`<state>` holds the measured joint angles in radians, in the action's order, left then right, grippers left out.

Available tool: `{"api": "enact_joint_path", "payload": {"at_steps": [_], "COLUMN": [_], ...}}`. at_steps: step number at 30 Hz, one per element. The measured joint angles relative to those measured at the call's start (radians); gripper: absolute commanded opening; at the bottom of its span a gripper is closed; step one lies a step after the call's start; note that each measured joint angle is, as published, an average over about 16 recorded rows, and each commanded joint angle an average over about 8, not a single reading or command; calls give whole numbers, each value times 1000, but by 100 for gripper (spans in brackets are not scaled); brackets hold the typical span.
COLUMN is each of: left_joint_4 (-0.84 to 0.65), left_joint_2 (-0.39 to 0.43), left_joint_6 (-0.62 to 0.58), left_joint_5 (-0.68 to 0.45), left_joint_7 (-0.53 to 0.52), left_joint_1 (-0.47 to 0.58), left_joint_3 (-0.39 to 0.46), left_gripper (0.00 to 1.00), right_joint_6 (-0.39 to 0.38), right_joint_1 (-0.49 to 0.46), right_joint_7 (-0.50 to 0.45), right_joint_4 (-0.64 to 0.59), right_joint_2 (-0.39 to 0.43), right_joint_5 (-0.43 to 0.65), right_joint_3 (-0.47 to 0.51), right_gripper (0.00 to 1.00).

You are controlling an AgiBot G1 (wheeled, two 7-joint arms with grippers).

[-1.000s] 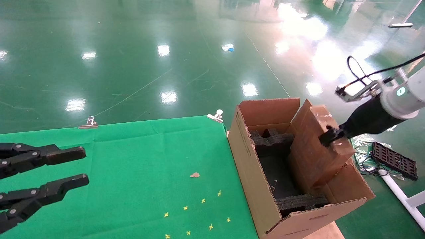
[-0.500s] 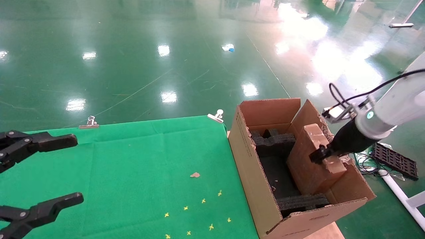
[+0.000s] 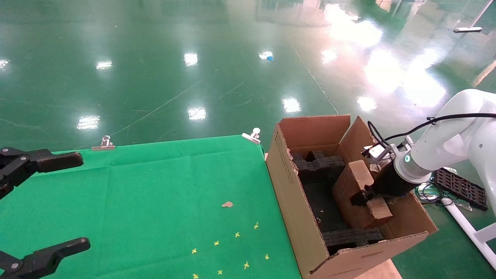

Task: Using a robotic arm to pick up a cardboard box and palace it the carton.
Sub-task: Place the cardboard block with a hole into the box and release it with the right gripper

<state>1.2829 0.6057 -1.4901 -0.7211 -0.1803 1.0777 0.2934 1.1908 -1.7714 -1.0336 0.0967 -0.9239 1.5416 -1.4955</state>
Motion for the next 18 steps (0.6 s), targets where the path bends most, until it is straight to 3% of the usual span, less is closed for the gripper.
{"api": "enact_joint_path", "payload": {"at_steps": [4,5,18], "left_joint_4": [0,0,0], "left_joint_2": [0,0,0], "left_joint_6": [0,0,0], "left_joint_5": [0,0,1], "left_joint_7": [0,0,1], "left_joint_1": [0,0,0], "left_joint_3": [0,0,1], "left_gripper": [100,100,100], "right_joint_6": [-10,-12,-7], "right_joint_1": [6,6,-8], "right_joint_7": [15,19,44], "right_joint_4": [-18,-22,-59], "right_joint_2": [-8,-10,-28], "right_joint_5": [-5,-6,-5], "right_joint_3": [3,4,4], "right_gripper": [94,100,100]}}
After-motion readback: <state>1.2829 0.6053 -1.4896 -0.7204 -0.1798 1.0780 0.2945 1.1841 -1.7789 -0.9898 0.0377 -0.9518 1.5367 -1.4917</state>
